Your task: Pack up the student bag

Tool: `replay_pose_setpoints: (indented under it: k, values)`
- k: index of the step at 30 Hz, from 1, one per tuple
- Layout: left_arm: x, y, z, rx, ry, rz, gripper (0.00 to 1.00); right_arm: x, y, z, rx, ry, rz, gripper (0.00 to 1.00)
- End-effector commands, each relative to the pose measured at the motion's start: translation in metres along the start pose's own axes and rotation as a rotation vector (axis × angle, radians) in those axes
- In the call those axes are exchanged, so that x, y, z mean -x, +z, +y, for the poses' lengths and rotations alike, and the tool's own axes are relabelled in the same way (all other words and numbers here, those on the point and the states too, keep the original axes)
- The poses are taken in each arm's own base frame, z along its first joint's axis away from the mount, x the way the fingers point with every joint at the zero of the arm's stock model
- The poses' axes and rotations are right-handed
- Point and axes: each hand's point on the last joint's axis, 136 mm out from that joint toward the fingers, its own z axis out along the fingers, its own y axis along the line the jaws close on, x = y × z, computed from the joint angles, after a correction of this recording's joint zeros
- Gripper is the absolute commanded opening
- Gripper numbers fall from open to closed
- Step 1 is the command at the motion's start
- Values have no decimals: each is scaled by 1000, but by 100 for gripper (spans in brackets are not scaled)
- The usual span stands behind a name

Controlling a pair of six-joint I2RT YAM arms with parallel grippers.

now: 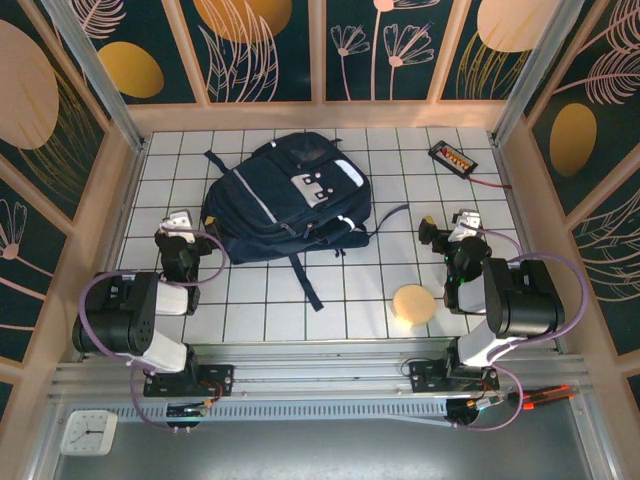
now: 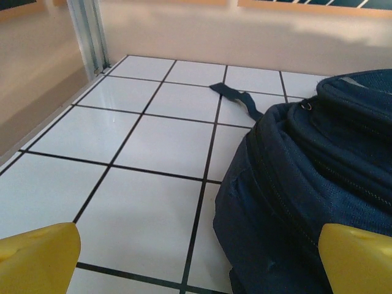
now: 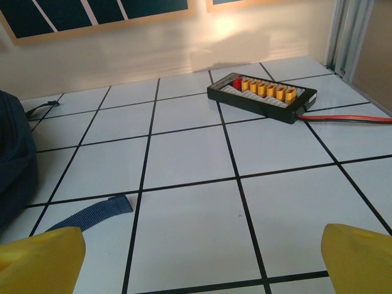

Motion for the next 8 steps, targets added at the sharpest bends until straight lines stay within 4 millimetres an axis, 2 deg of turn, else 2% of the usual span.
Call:
replay_pose_setpoints:
  k: [1,8]
  values:
    - [29,-2,-4,-28,3,-119,98,19,2,2,1,-7,-72,99]
    - [30,-3,-4,-29,4,-127,99,18,3,4,14,-6,-66,99]
